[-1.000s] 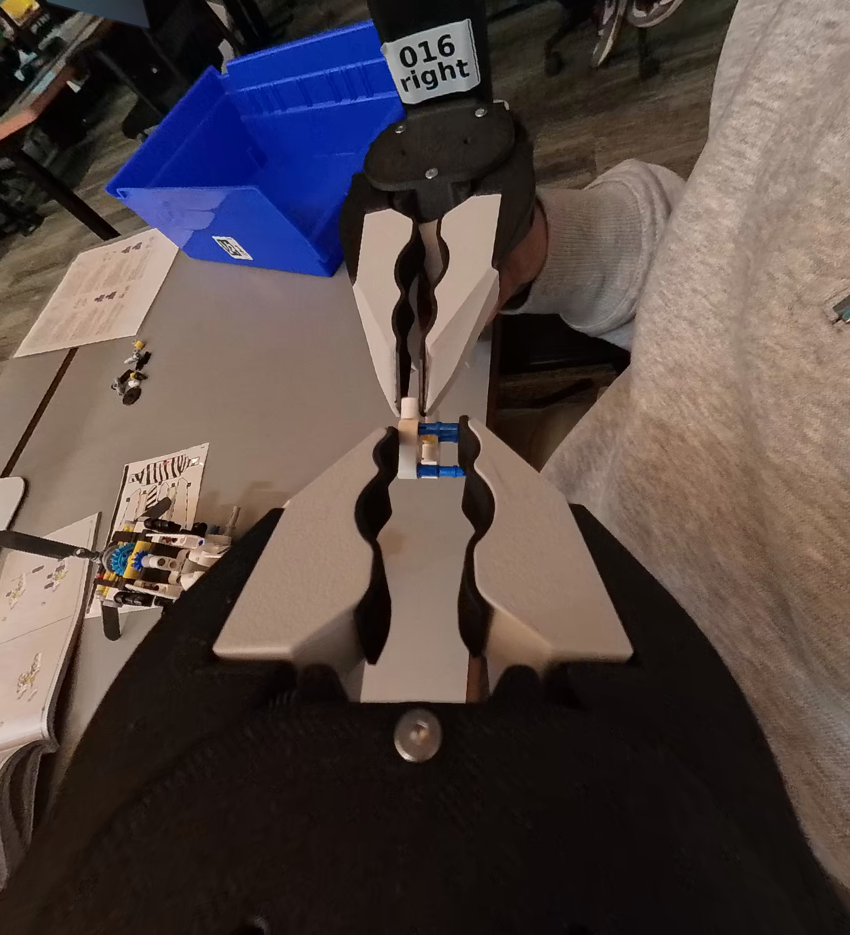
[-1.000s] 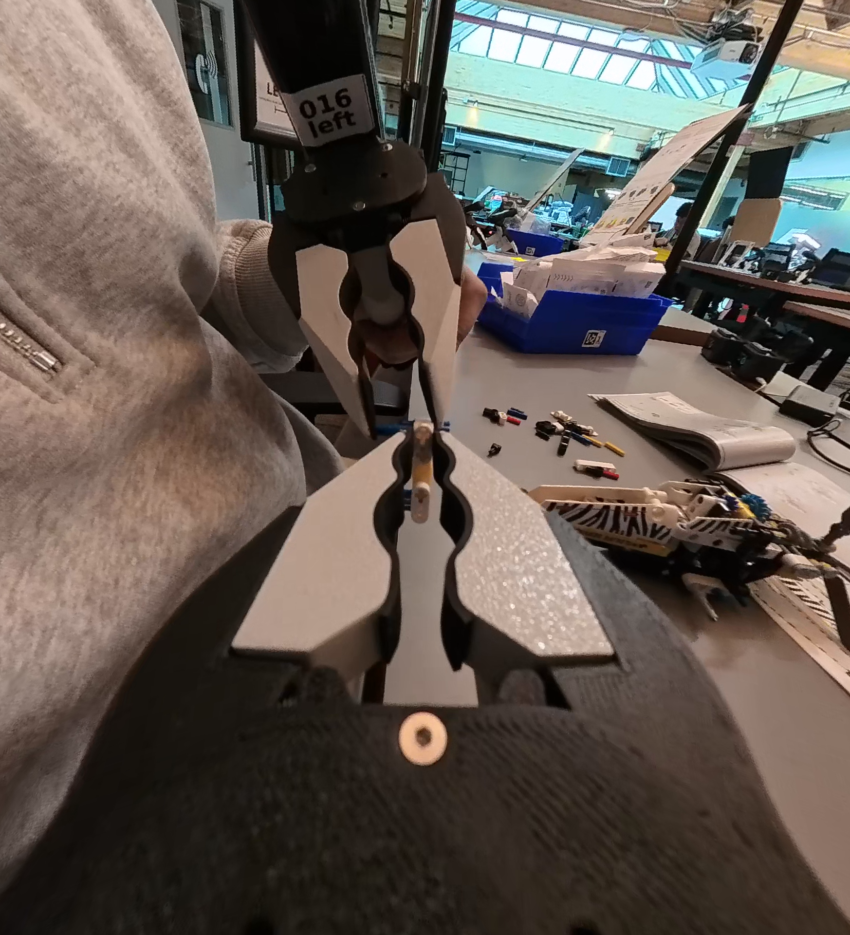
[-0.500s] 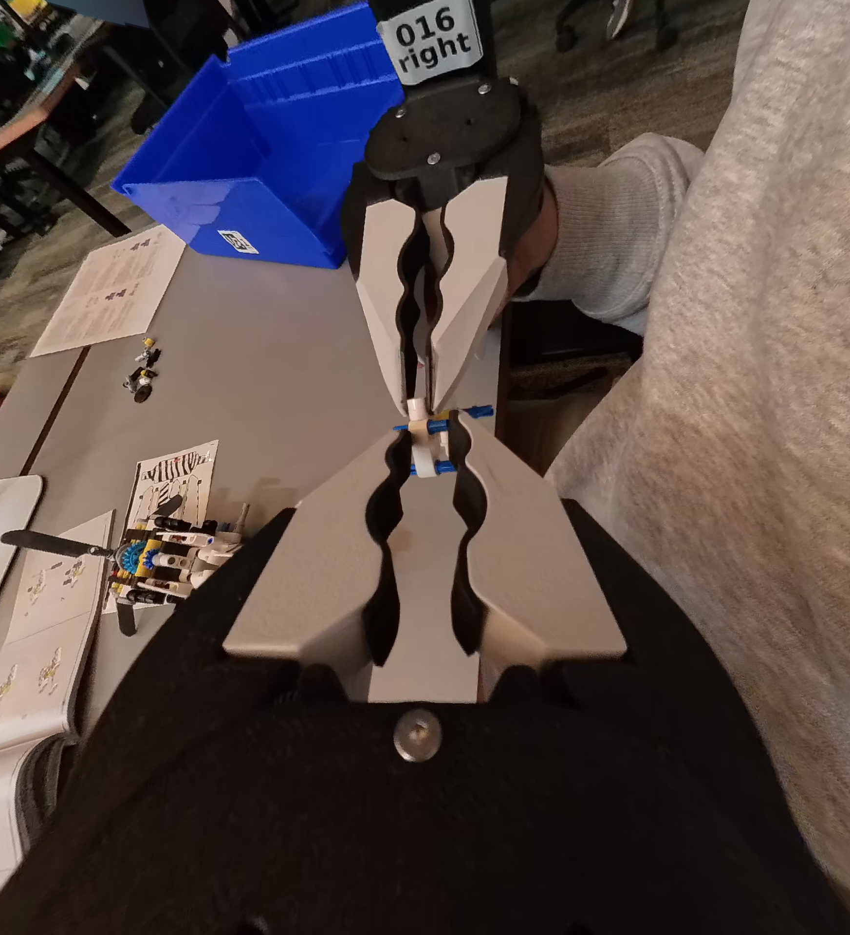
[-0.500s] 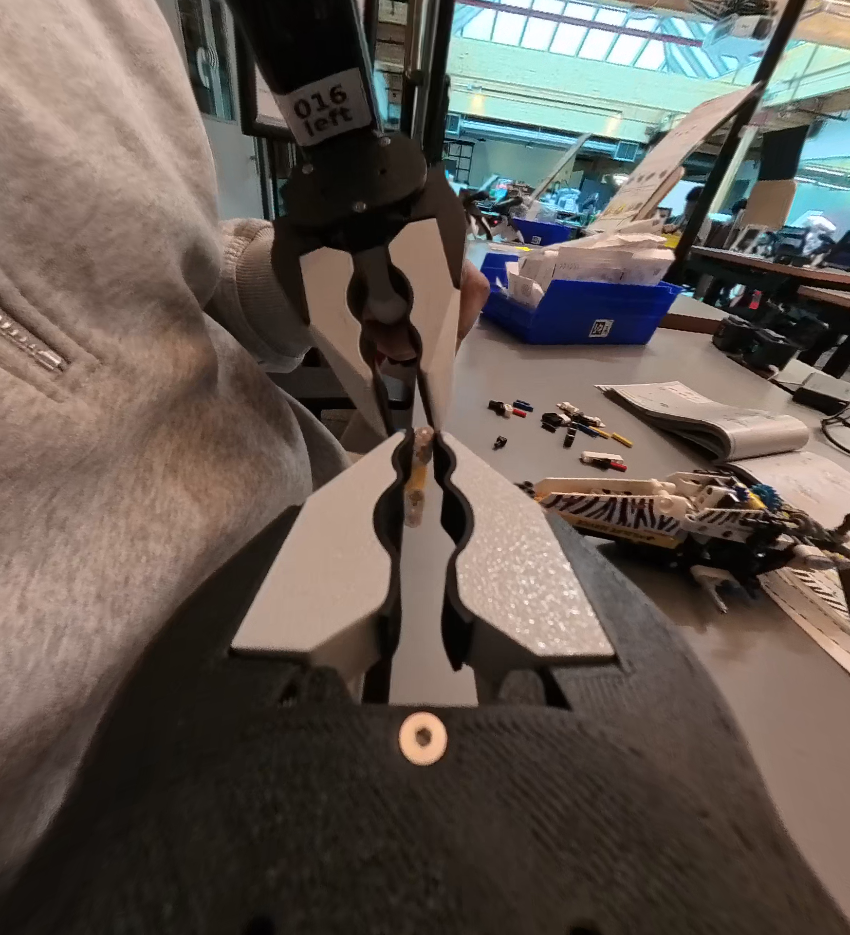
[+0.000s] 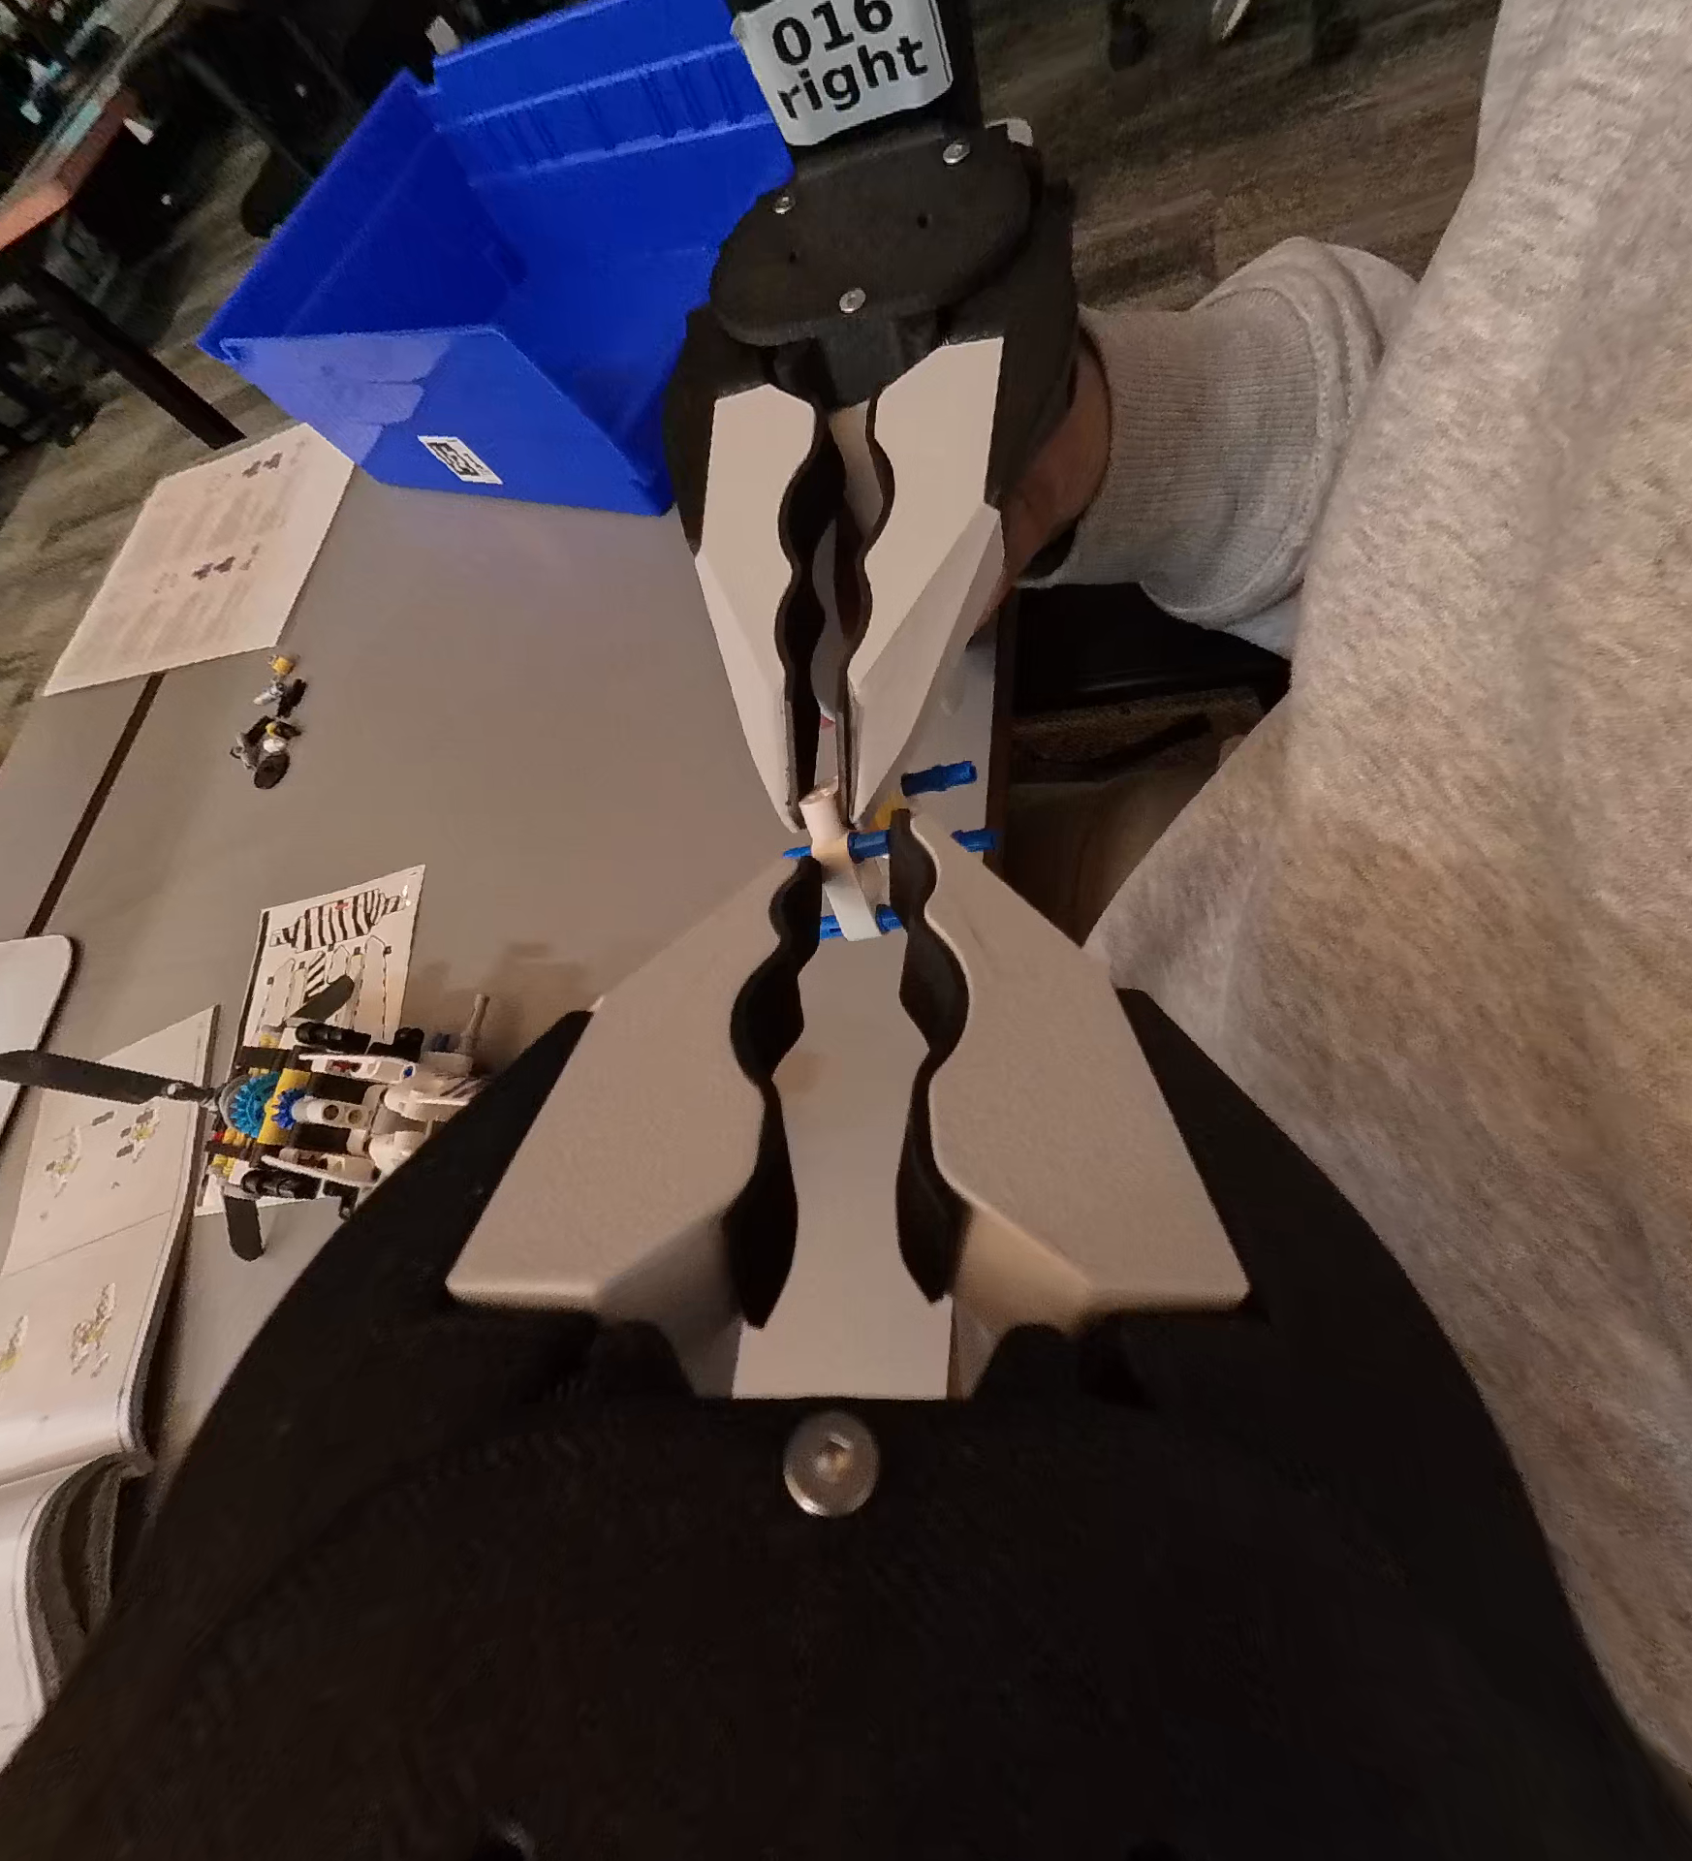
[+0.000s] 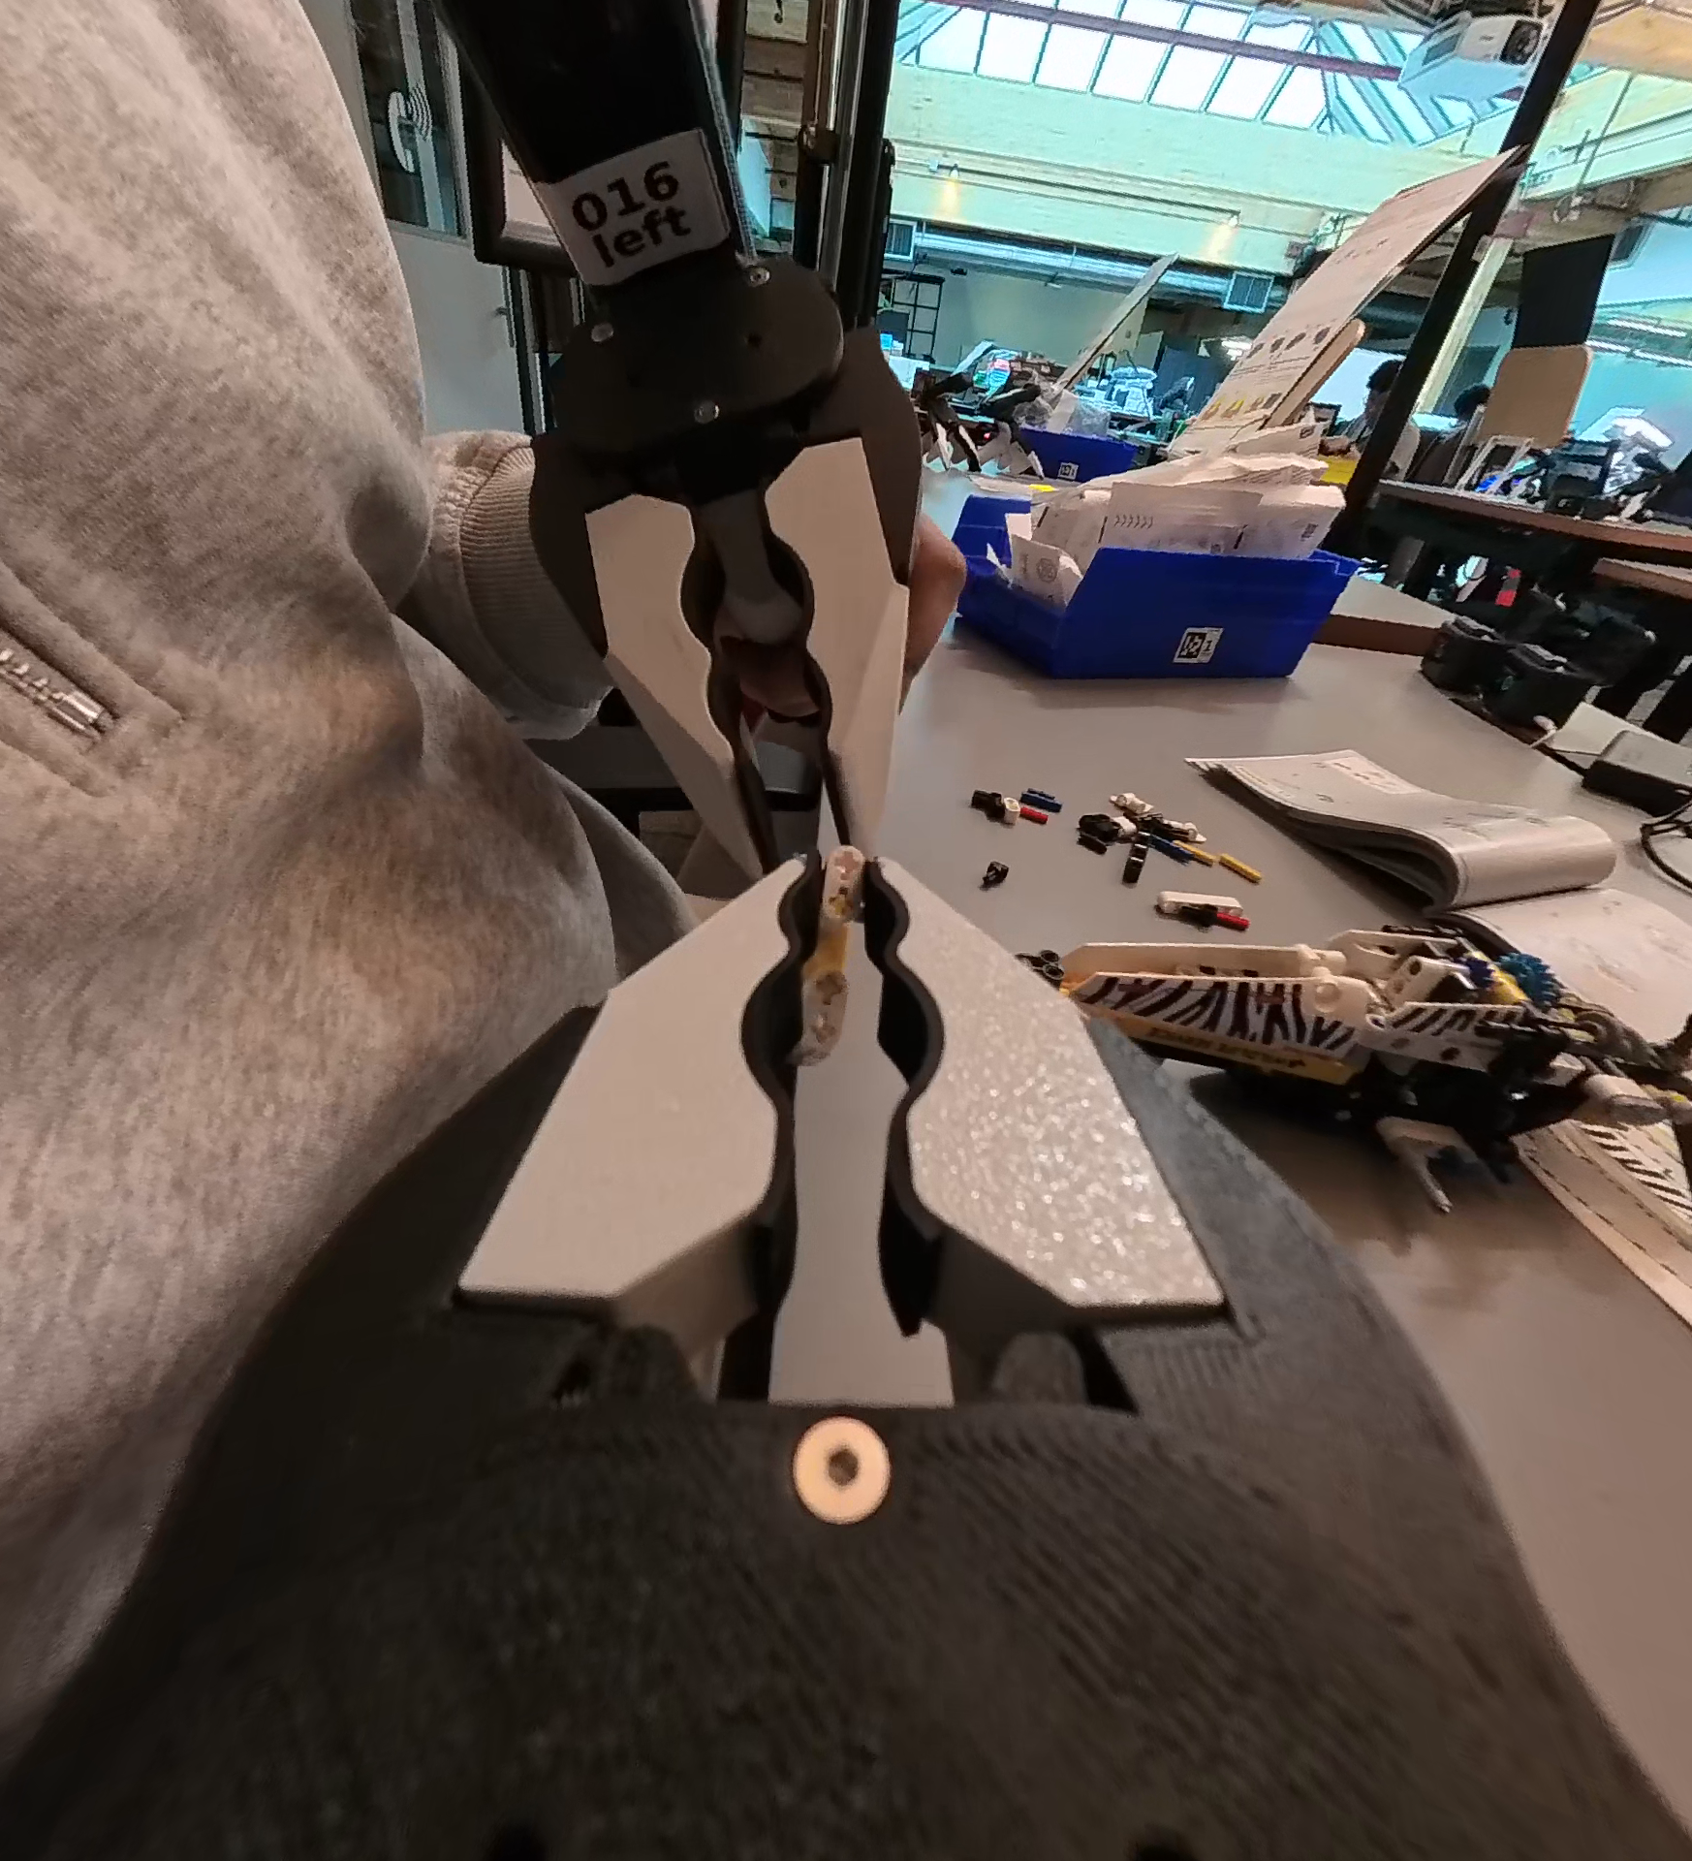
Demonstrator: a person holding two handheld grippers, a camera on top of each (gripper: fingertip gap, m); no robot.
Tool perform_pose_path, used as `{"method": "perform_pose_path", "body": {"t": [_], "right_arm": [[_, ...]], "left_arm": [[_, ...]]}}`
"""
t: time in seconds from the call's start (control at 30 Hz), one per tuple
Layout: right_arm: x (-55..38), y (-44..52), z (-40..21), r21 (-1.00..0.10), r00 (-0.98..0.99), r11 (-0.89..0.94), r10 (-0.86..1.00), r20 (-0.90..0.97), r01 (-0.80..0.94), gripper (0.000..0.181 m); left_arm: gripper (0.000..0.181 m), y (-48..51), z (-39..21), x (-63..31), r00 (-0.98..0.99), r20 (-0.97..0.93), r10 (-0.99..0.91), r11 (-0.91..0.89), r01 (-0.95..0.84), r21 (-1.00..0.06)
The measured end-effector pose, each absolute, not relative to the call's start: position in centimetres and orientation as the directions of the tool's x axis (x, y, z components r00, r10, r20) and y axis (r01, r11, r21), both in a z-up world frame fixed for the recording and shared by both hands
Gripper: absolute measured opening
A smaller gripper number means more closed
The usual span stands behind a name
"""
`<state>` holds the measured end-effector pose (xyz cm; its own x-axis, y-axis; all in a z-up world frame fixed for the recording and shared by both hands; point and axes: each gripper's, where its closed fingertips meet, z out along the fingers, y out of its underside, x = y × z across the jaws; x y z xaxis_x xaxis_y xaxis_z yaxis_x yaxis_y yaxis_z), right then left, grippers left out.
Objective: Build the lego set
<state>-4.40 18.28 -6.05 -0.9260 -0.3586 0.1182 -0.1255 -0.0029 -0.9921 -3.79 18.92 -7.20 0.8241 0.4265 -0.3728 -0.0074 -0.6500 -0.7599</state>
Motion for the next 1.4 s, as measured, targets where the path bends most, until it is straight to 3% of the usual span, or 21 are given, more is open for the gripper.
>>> {"method": "perform_pose_path", "body": {"t": [0.23,0.47,0.57,0.87,1.0,1.17,1.4], "right_arm": [[-5.2,18.7,-4.7,-0.992,-0.941,-0.080,-0.320,0.114,-0.093,0.005],[-5.5,19.1,-3.8,-0.988,-0.945,-0.140,-0.308,0.109,-0.069,0.005],[-5.2,19.1,-3.9,-0.989,-0.941,-0.136,-0.320,0.106,-0.065,0.005],[-5.2,18.9,-3.6,-0.986,-0.946,-0.159,-0.307,0.100,-0.053,0.005],[-6.1,19.2,-2.2,-0.970,-0.966,-0.244,-0.244,0.083,-0.022,0.030],[-7.5,19.9,-1.3,-0.955,-0.979,-0.293,-0.204,0.013,0.048,0.038],[-6.9,19.6,-1.3,-0.953,-0.966,-0.287,-0.258,-0.025,0.101,0.025]], "left_arm": [[0.016,19.3,-5.9,-4.7,0.753,-0.458,0.473,-0.606,-0.099,-0.789],[0.020,19.1,-5.8,-4.9,0.755,-0.409,0.512,-0.559,-0.069,-0.826],[0.008,19.2,-5.7,-4.9,0.754,-0.421,0.504,-0.567,-0.078,-0.820],[0.007,18.8,-5.4,-5.4,0.729,-0.442,0.523,-0.567,-0.090,-0.819],[0.007,17.8,-4.8,-6.2,0.677,-0.452,0.581,-0.544,-0.090,-0.834],[0.007,16.9,-2.7,-7.0,0.635,-0.354,0.686,-0.393,-0.086,-0.915],[0.007,17.2,-1.9,-6.9,0.644,-0.309,0.699,-0.323,-0.101,-0.941]]}}
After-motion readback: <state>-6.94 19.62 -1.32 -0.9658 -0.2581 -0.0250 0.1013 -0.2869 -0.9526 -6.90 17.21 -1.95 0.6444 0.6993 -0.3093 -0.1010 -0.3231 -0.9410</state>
